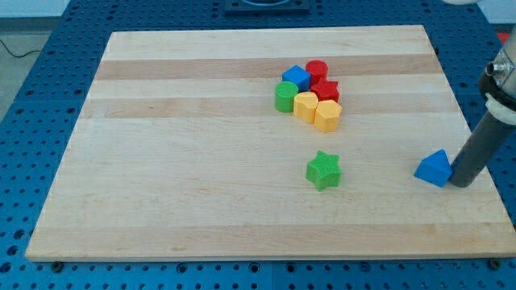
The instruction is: Slightly push blue triangle to the bottom right corner
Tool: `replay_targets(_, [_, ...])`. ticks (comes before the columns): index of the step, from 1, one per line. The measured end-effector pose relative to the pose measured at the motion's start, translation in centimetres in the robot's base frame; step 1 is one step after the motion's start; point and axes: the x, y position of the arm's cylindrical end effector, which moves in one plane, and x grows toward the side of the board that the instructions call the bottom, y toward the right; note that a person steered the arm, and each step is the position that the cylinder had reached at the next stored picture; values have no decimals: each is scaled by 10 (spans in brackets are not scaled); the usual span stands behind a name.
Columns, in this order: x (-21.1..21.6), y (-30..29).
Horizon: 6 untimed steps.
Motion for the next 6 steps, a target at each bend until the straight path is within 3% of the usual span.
replay_targets(2, [-68,28])
replay_targets(3, [-72,-20])
replay_targets(6, [-11,-35])
